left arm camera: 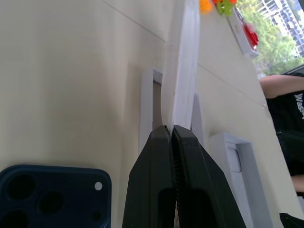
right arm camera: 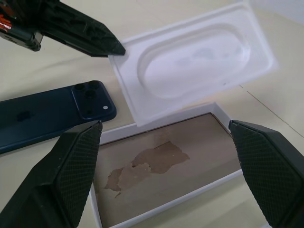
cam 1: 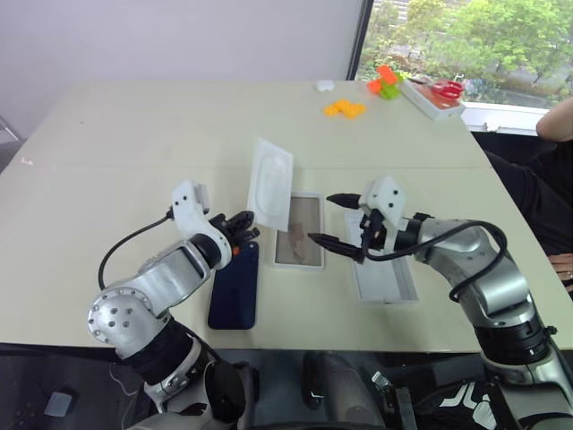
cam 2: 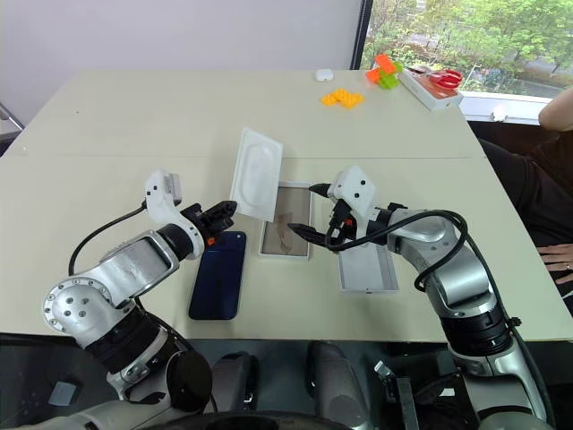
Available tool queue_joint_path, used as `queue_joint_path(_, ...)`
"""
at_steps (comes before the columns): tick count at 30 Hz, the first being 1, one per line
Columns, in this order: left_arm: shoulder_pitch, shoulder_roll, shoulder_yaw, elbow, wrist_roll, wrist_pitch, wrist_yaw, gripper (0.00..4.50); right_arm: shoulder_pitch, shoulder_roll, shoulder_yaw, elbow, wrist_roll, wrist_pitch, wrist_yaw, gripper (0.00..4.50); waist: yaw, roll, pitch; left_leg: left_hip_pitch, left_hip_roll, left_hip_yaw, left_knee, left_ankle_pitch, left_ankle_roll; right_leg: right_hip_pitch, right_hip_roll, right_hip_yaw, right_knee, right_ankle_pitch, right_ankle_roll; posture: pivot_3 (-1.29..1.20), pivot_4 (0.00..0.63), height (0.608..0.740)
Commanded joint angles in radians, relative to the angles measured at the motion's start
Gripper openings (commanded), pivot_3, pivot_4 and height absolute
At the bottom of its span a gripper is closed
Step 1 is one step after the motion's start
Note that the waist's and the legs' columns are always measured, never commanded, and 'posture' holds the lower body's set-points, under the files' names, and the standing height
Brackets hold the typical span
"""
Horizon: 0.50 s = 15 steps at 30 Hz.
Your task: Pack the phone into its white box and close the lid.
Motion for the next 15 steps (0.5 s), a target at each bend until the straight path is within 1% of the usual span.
queue_joint_path(1,0.119,-0.15,-0.09,0.034,-0.179,-0.054,0.119,0.02,-0.005,-0.003,-0.02,-0.016,0.001,-0.024,-0.001,4.5,0.002,0.0,0.0,0.0,0.0,0.0,0.0,0.0,0.0,0.0,0.0,0.0,0.0,0.0,0.0,0.0,0.15,0.74)
queue_joint_path(4,0.2,-0.047,-0.225,0.083,-0.416,-0.206,0.271,0.02,-0.008,-0.004,-0.018,-0.01,-0.001,-0.026,0.0,4.5,0.003,0.0,0.0,0.0,0.0,0.0,0.0,0.0,0.0,0.0,-0.001,0.001,0.0,0.001,-0.001,0.0,0.15,0.74)
queue_joint_path(6,0.25,0.062,-0.334,0.097,-0.586,-0.35,0.355,0.02,-0.011,-0.005,-0.018,-0.005,-0.002,-0.028,0.001,4.5,-0.002,0.001,-0.001,0.003,0.001,-0.001,-0.002,0.0,0.0,0.001,-0.001,0.004,0.0,0.002,-0.003,0.0,0.15,0.74)
queue_joint_path(8,0.285,0.162,-0.422,0.094,-0.716,-0.477,0.408,0.02,-0.011,-0.007,-0.018,-0.001,-0.005,-0.031,0.003,4.5,-0.001,0.0,0.0,0.003,0.001,0.001,-0.002,0.0,0.0,0.001,-0.001,0.008,0.001,0.002,-0.003,0.0,0.15,0.74)
queue_joint_path(10,0.317,0.233,-0.482,0.089,-0.766,-0.56,0.423,0.02,-0.011,-0.009,-0.017,0.006,-0.008,-0.035,0.005,4.5,0.006,0.0,0.0,0.003,0.001,0.0,-0.001,0.0,0.0,-0.001,0.0,0.008,0.002,0.002,-0.003,0.0,0.15,0.74)
queue_joint_path(12,0.341,0.303,-0.523,0.09,-0.772,-0.617,0.419,0.02,-0.011,-0.013,-0.019,0.015,-0.012,-0.04,0.008,4.5,0.011,0.001,0.0,0.004,0.0,0.001,-0.001,0.0,0.0,0.0,0.001,0.008,0.002,-0.001,-0.007,0.0,0.15,0.74)
queue_joint_path(15,0.343,0.367,-0.564,0.086,-0.772,-0.694,0.387,0.02,-0.013,-0.017,-0.023,0.026,-0.016,-0.047,0.008,4.5,0.013,0.001,-0.001,0.004,0.0,0.006,-0.001,0.0,0.0,0.0,0.001,0.009,0.001,-0.001,-0.008,0.0,0.15,0.74)
